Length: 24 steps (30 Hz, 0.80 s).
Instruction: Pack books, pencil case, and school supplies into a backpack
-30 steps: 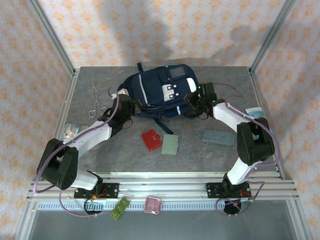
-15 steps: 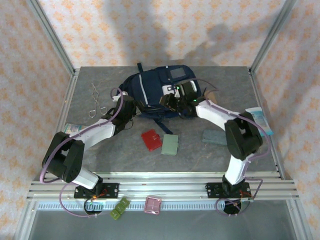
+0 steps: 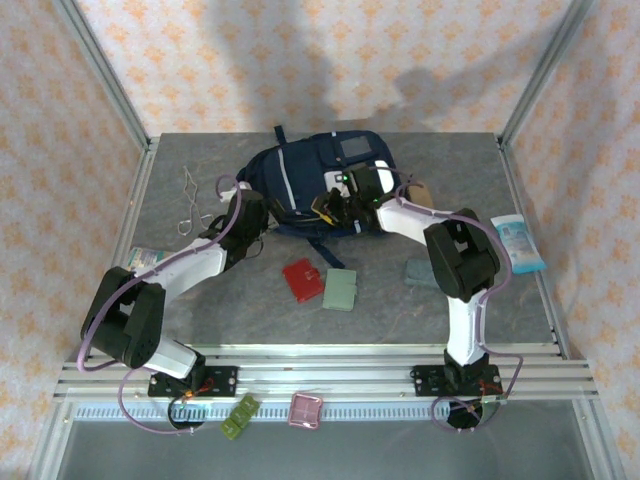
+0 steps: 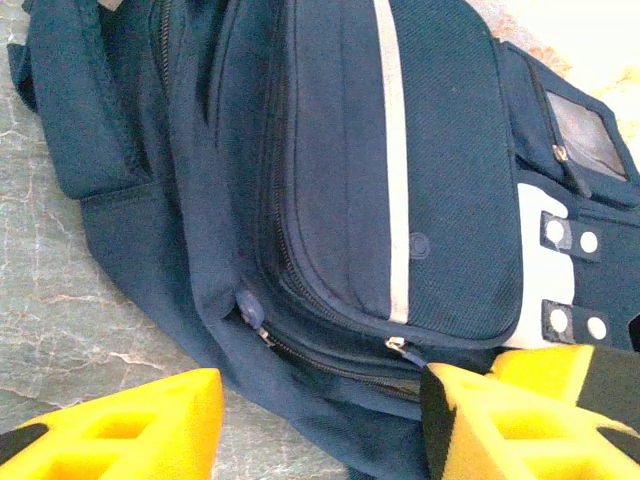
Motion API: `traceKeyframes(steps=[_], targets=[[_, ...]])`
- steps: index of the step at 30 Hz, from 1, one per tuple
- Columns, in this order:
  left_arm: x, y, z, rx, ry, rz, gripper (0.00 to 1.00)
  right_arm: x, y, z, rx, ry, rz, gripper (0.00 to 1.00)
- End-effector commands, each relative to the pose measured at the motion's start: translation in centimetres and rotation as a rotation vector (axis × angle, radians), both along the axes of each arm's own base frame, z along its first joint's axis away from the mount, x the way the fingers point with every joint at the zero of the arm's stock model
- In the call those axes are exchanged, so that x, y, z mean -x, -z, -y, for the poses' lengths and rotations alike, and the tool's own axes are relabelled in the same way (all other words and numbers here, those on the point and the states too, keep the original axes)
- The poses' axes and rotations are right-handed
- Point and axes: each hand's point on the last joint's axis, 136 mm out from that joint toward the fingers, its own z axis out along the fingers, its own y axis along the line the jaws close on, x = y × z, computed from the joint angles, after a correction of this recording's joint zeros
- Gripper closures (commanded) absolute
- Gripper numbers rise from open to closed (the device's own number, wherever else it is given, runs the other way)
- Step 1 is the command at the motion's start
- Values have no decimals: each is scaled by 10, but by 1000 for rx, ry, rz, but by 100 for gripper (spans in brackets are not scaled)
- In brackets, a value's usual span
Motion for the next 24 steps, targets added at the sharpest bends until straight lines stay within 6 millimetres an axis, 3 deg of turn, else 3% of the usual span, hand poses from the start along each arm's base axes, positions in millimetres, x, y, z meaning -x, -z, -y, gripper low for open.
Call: traceKeyframes(steps=[1, 6, 14, 17, 24], targets=[[2, -2, -3, 11, -4, 17, 44, -13, -8, -4, -13, 34, 15, 64], [-1, 0, -3, -1, -3, 11, 43, -20, 0, 1, -36, 103, -7, 60], [-3, 6, 3, 27, 10, 3, 43, -47, 17, -4, -57, 194, -63, 66], [-1, 12, 5, 39, 14, -8, 43, -48, 38, 7, -45, 308, -152, 66], [1, 17, 8, 49, 23, -17, 43, -40, 71, 23, -119, 481, -296, 93]])
